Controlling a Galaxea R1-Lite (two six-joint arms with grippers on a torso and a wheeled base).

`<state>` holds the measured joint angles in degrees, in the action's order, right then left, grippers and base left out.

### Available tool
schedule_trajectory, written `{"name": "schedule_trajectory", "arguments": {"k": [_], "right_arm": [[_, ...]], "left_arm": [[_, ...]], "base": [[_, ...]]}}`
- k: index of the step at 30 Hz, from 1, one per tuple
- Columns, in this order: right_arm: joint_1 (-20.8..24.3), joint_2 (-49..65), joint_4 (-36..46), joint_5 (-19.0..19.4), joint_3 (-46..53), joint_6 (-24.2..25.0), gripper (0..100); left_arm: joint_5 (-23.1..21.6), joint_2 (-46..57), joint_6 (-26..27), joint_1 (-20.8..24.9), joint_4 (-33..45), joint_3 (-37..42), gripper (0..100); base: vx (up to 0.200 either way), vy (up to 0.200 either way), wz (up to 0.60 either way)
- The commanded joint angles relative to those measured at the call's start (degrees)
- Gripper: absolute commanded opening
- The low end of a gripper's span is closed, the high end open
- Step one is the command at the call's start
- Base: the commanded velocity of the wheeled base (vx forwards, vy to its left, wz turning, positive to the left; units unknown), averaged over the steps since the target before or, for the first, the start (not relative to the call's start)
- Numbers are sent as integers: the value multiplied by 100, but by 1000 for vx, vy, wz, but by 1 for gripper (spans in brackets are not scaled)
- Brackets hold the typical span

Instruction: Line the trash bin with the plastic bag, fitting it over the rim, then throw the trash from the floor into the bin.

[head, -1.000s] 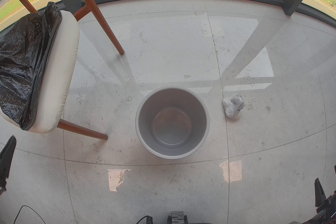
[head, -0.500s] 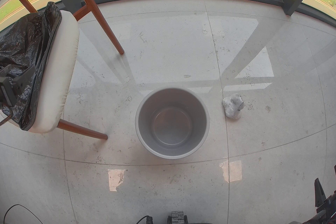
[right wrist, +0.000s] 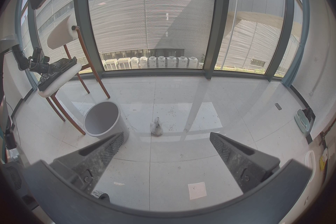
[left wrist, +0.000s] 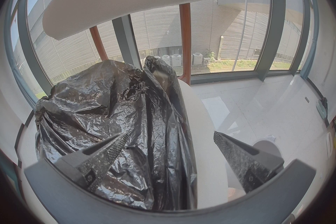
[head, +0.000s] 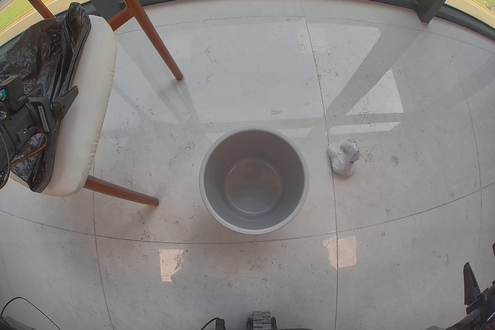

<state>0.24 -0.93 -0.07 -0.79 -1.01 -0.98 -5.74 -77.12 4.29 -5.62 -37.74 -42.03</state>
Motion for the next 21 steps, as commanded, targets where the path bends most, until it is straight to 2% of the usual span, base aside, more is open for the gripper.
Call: {"name": "schedule_trajectory", "arguments": {"k": [1,8,9,21], "right_arm": [[2,75,-1,0,101,1,100],[2,75,-1,0,101,1,100],[2,75,-1,0,101,1,100],[2,75,-1,0,101,10,100]], "left_arm": [[-6,-339,2,-1,-84,-59,100],[-23,-532,10,-1,-155,-130,100],[-15,-541,2,-1,-155,-130,0],[-23,-453,10,8,-111,-288,0]], "base": [[0,0,0],[0,0,0],[0,0,0],[0,0,0]]}}
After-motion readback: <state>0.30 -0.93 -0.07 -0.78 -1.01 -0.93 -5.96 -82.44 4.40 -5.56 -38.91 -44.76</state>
